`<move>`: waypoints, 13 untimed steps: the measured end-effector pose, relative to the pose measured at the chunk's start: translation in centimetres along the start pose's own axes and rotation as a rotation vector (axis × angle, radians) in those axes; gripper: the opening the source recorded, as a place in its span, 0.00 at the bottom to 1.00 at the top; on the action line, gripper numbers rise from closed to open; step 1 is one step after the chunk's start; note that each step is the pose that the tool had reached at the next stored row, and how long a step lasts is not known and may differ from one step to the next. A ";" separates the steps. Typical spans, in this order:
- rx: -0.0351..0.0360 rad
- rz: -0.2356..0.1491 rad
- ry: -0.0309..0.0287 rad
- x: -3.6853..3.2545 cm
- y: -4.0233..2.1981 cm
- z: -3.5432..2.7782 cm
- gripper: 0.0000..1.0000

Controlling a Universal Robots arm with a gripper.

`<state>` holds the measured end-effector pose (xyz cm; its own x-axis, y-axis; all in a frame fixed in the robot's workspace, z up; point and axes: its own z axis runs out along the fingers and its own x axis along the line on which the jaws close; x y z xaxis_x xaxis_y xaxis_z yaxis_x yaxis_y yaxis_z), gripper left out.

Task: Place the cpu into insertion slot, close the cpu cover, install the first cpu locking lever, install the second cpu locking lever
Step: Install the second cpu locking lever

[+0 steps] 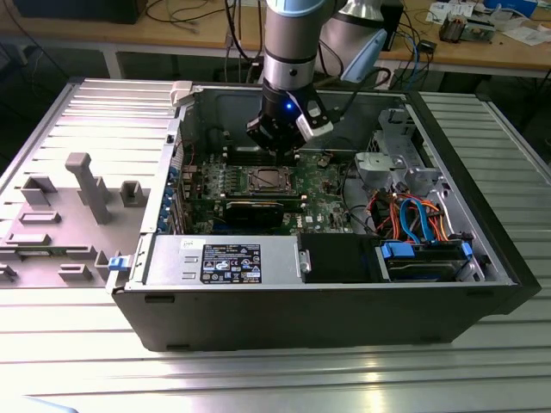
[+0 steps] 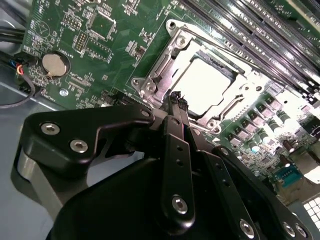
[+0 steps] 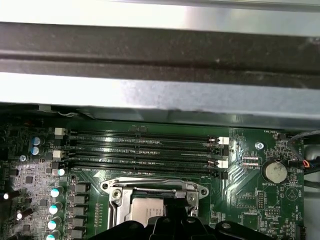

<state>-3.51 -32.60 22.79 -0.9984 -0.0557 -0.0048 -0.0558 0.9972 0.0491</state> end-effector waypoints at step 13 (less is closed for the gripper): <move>0.0009 0.000 0.0000 0.07 -1.14 -0.22 0.11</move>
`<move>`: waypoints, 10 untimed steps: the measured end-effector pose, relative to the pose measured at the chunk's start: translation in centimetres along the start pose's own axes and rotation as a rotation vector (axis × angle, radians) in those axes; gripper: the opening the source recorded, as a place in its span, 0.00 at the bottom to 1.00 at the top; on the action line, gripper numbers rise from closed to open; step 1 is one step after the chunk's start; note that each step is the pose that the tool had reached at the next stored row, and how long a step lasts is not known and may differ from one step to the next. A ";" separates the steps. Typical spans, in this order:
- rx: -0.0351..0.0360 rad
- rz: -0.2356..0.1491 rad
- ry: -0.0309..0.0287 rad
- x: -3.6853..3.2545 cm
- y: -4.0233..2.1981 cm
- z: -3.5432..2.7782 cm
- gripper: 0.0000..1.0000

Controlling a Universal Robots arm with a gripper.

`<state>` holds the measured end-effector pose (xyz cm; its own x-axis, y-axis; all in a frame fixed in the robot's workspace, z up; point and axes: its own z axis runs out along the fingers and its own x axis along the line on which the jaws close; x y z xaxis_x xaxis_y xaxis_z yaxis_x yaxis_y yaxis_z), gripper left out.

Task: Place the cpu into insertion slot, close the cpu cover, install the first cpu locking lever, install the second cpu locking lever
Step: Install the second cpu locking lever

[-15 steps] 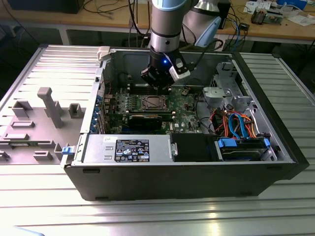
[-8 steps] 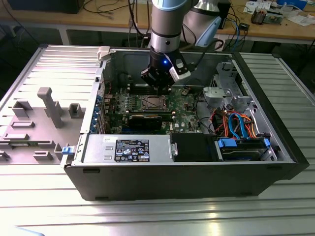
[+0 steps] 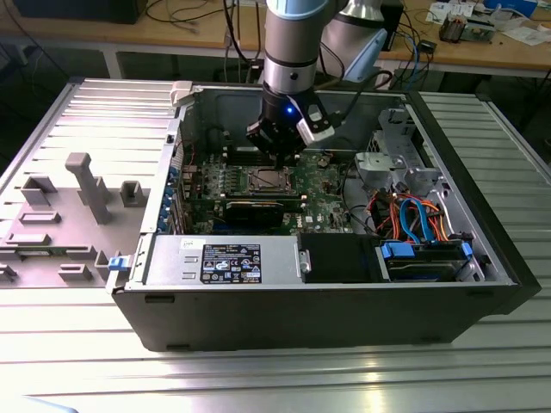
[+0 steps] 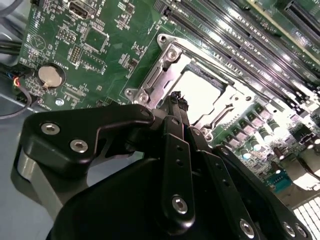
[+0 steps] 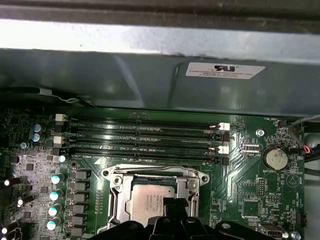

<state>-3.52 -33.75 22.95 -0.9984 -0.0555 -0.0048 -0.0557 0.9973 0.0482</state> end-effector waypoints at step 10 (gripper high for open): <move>-0.0001 0.000 0.0000 0.09 -1.68 -1.31 0.11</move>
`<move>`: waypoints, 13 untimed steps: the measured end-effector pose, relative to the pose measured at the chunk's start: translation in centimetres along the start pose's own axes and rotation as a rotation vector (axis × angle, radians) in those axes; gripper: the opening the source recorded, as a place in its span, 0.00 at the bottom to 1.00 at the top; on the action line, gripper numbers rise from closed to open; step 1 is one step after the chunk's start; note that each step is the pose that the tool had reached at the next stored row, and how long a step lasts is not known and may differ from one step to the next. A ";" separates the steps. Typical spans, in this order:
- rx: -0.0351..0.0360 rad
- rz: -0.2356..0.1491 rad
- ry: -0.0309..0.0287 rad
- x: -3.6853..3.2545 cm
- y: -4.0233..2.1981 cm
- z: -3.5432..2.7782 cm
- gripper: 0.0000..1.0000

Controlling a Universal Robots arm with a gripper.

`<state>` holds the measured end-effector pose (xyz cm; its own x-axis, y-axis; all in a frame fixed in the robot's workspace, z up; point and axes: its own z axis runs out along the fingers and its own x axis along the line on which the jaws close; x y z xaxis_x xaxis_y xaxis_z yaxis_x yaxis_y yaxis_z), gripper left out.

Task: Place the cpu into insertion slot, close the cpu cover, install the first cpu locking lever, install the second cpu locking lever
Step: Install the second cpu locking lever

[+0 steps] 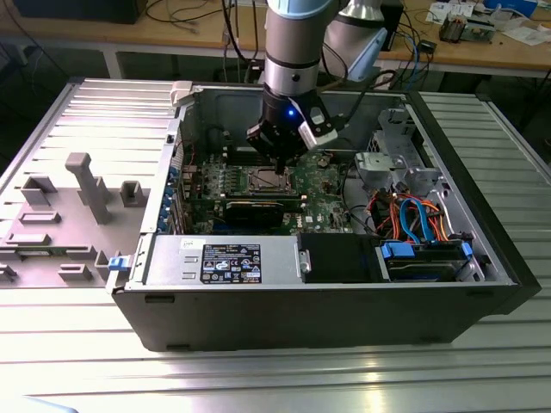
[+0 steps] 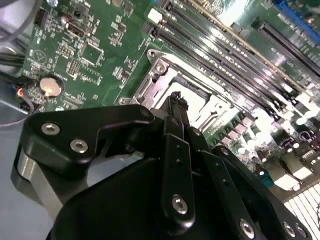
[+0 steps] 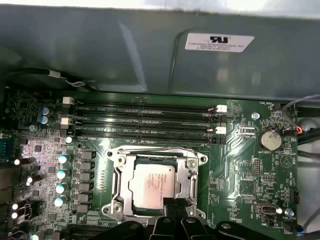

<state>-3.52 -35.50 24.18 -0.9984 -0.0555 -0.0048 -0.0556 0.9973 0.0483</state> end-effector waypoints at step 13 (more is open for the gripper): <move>-0.0569 0.000 -0.0021 1.11 -2.30 -0.28 0.11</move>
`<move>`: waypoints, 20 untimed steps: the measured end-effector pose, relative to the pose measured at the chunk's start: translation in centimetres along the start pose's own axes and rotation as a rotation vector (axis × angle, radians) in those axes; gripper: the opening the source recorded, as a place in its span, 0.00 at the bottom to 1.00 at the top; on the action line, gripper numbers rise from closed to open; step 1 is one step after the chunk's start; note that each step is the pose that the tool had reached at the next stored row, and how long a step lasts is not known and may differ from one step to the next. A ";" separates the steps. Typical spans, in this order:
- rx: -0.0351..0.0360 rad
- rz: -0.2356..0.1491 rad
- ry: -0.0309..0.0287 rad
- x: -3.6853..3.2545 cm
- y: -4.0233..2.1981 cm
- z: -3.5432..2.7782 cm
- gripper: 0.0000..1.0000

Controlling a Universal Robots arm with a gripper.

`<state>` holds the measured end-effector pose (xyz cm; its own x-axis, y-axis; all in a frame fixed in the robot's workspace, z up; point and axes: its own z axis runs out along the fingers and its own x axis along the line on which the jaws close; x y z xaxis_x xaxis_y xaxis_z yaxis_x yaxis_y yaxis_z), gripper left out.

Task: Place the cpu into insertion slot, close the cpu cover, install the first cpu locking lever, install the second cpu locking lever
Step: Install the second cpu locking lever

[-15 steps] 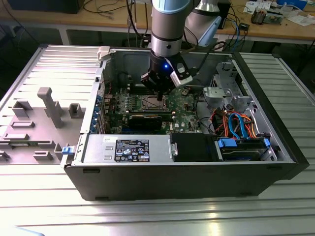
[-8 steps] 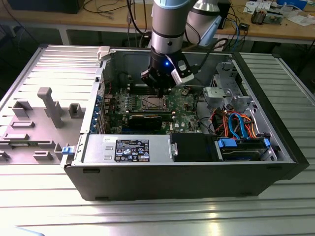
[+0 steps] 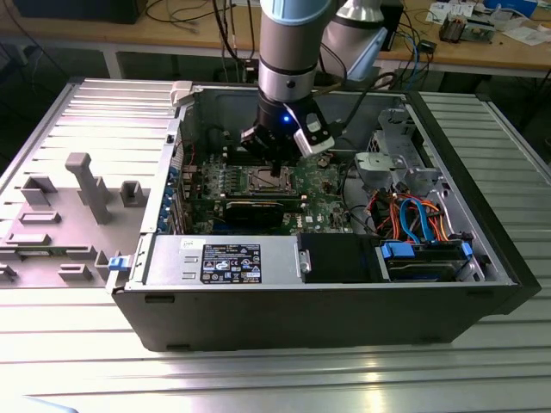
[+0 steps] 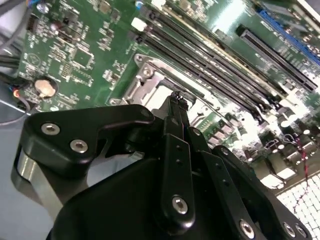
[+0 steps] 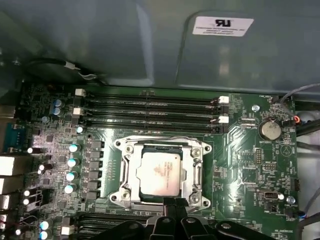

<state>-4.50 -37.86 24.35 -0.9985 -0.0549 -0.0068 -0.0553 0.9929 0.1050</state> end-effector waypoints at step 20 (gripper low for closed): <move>-0.0012 0.003 0.0159 2.94 -2.88 0.87 0.11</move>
<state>-7.28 -40.80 23.16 -0.9985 -0.0535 0.0093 -0.0522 0.9930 0.1063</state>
